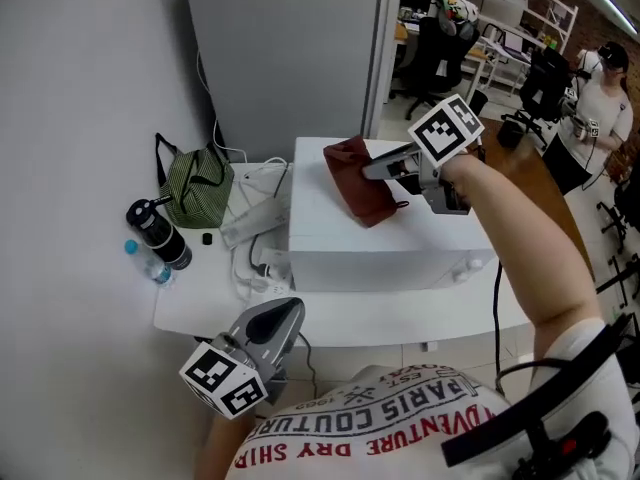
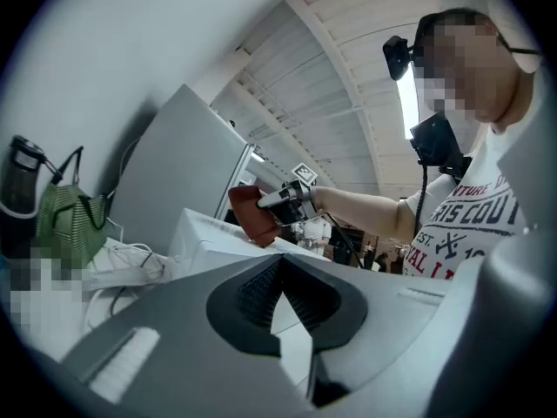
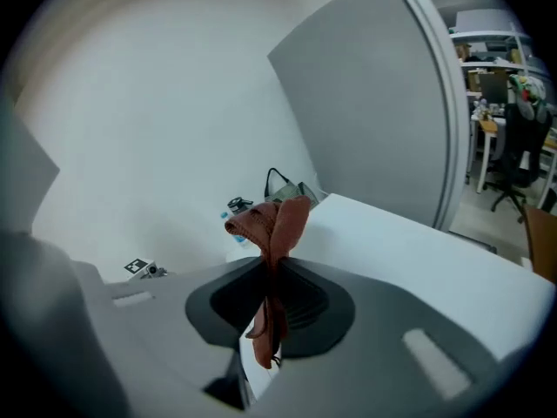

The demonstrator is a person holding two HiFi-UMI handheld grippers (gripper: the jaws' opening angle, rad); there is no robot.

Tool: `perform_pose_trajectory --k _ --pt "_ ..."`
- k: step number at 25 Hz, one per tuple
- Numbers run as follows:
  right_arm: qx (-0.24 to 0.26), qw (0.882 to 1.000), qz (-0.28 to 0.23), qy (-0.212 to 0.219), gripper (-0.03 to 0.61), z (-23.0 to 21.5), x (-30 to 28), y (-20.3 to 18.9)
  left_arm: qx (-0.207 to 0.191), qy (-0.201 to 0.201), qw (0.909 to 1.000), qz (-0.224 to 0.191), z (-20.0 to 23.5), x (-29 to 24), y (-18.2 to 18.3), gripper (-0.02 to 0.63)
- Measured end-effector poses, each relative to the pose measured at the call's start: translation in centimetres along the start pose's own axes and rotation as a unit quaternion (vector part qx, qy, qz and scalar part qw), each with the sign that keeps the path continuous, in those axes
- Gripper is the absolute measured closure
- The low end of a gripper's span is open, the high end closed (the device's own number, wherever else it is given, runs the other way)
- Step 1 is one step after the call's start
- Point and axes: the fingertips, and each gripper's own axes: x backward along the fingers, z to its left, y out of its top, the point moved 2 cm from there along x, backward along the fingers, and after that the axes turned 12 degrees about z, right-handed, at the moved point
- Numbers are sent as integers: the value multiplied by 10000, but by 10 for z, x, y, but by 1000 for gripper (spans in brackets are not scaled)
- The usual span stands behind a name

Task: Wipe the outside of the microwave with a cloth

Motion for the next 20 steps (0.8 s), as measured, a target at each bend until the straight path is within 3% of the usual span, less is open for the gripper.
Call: perform_pose_trajectory --k 7,11,15,20 --pt "396 9977 475 291 541 25 -82 36 277 887 9954 -227 24 63 -21 612" --pt "501 9950 867 15 541 19 -110 45 434 1189 9915 -314 28 88 -27 612" --pt "443 9927 1076 -305 541 -2 -118 43 515 1294 9897 -341 33 96 -31 612" --pt "109 9937 1001 -496 541 -30 -102 34 512 1113 9921 -258 33 82 -30 612"
